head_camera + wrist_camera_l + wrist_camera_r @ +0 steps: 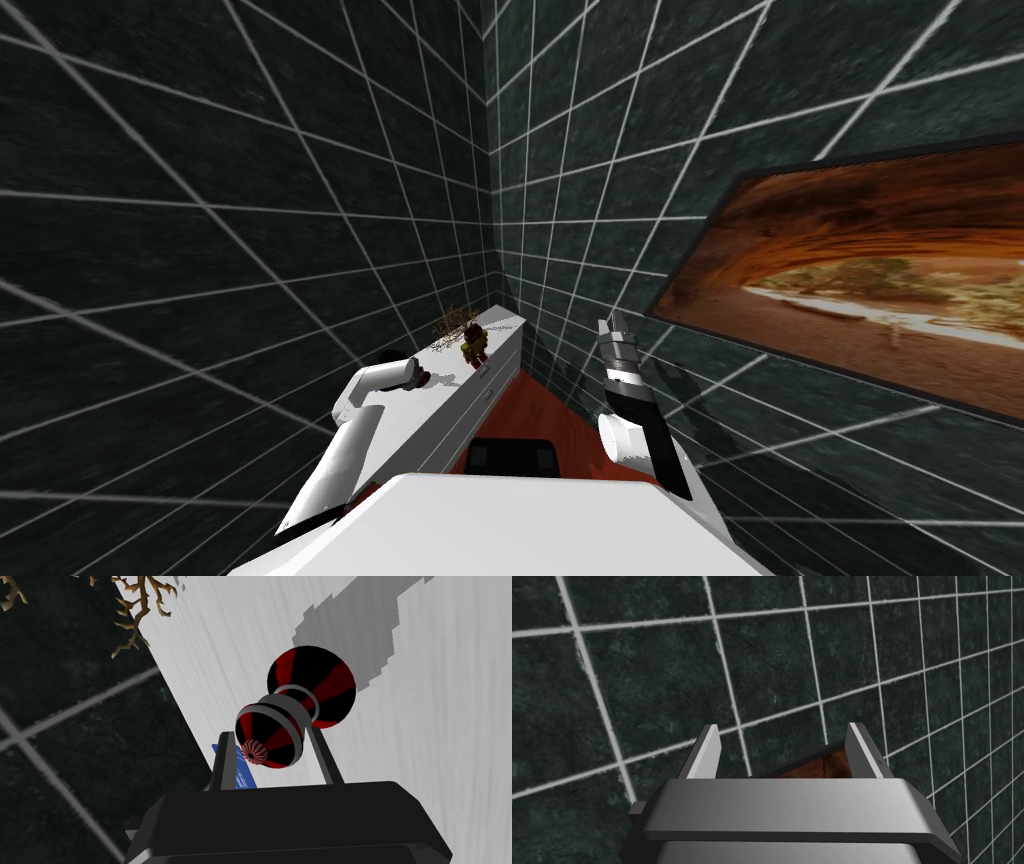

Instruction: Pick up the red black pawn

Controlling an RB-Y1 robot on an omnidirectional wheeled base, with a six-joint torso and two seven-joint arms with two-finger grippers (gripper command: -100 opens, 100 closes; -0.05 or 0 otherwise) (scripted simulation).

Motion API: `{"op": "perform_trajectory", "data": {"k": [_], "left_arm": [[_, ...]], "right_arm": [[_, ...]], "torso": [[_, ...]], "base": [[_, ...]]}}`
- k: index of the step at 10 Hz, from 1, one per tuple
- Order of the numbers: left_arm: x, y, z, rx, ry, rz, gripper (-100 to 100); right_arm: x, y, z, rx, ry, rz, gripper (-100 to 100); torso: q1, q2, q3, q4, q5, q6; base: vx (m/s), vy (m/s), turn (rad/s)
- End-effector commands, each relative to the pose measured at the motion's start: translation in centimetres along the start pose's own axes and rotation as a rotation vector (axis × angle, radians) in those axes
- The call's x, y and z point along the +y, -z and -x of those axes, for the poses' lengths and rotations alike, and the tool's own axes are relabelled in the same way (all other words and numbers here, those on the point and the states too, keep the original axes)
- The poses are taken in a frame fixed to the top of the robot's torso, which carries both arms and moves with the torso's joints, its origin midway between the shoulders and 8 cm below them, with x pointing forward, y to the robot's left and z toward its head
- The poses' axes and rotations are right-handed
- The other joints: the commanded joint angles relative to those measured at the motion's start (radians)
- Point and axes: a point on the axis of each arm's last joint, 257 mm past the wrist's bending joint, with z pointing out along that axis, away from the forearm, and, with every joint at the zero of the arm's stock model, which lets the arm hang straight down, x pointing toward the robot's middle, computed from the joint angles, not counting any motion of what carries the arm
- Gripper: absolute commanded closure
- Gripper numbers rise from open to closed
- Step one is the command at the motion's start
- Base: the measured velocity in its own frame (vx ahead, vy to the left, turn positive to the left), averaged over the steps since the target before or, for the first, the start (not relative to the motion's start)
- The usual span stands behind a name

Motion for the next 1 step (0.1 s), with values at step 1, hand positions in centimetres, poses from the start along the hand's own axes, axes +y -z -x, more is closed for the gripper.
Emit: {"op": "perform_trajectory", "data": {"k": [1], "left_arm": [[0.0, 0.0, 0.0, 0.0, 0.0, 0.0, 0]], "right_arm": [[0.0, 0.0, 0.0, 0.0, 0.0, 0.0, 0]], "torso": [[0.0, 0.0, 0.0, 0.0, 0.0, 0.0]], "base": [[0.0, 0.0, 0.0]]}}
